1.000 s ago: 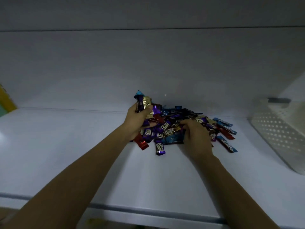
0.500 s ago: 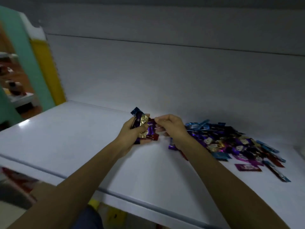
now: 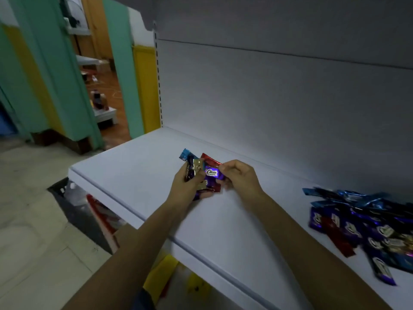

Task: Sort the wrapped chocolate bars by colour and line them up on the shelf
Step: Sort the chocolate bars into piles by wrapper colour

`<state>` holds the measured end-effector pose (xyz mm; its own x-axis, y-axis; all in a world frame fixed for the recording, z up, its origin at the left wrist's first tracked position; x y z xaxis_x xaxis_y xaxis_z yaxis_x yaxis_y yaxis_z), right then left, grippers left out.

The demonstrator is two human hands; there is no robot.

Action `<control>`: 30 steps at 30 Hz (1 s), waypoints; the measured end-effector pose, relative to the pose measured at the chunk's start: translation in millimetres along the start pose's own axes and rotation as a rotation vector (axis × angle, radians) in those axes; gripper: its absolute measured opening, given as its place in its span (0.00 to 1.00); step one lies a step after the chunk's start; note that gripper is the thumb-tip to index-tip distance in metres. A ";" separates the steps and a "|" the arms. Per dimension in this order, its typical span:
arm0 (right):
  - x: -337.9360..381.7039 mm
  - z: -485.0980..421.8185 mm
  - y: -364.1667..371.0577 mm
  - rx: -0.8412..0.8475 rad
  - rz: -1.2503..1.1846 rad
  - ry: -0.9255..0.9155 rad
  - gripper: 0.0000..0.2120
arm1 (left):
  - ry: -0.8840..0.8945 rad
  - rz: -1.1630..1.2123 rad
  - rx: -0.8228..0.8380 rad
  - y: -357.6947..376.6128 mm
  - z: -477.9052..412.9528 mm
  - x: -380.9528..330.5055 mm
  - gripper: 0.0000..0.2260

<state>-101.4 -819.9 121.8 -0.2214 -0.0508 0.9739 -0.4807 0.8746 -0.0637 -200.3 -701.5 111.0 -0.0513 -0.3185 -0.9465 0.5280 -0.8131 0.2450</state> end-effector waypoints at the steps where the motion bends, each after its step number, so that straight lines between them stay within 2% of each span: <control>1: -2.5 1.4 4.0 -0.018 -0.020 -0.025 0.04 | -0.011 -0.005 -0.004 0.6 -1.0 1.3 0.09; 3: -8.0 4.0 7.4 -0.057 -0.027 -0.073 0.02 | -0.014 0.001 -0.019 0.6 -2.3 1.7 0.08; 6: -8.3 1.1 5.4 -0.108 -0.047 -0.115 0.04 | 0.031 0.033 -0.036 -2.3 -2.3 -2.4 0.07; 11: -29.1 -4.8 -20.1 -0.343 -0.285 -0.003 0.02 | 0.038 0.051 -0.059 -3.3 -0.7 -1.8 0.08; 16: -41.7 -4.8 -14.8 -0.331 -0.297 0.144 0.20 | 0.073 0.052 -0.071 -2.8 0.8 -5.6 0.08; 18: -39.2 -3.6 -15.8 -0.323 -0.105 0.085 0.22 | 0.087 0.055 -0.077 -3.4 0.6 -5.8 0.08; 20: -28.0 -2.0 -14.6 -0.286 0.175 -0.063 0.19 | 0.100 0.065 -0.081 -5.3 -1.4 -4.5 0.09; 22: -15.1 0.5 -5.9 -0.195 0.397 -0.202 0.15 | 0.122 0.058 -0.088 -6.5 -2.2 -5.2 0.09; 24: -10.5 -0.3 4.0 -0.090 0.590 -0.267 0.15 | 0.145 0.047 -0.093 -8.3 -4.6 -3.4 0.09; 27: -21.1 -5.0 17.8 0.080 0.819 -0.210 0.18 | 0.156 0.084 -0.098 -13.4 -8.1 0.7 0.10; 30: -28.7 -5.9 21.8 0.163 0.896 -0.159 0.21 | 0.170 0.123 -0.091 -13.7 -10.4 2.8 0.10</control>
<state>-100.5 -796.5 93.8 -0.6759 0.5362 0.5055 -0.1843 0.5412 -0.8205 -198.8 -686.2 102.9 0.1576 -0.3192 -0.9345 0.5965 -0.7234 0.3477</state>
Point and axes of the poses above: each hand's wrist, its own z-axis away from the middle knuckle, its own y-axis out of the palm, x = y × z, the point moved 9 cm from there along -z, towards the middle knuckle, and after that the axes turned 12 degrees about -y, right-handed, at the moved point
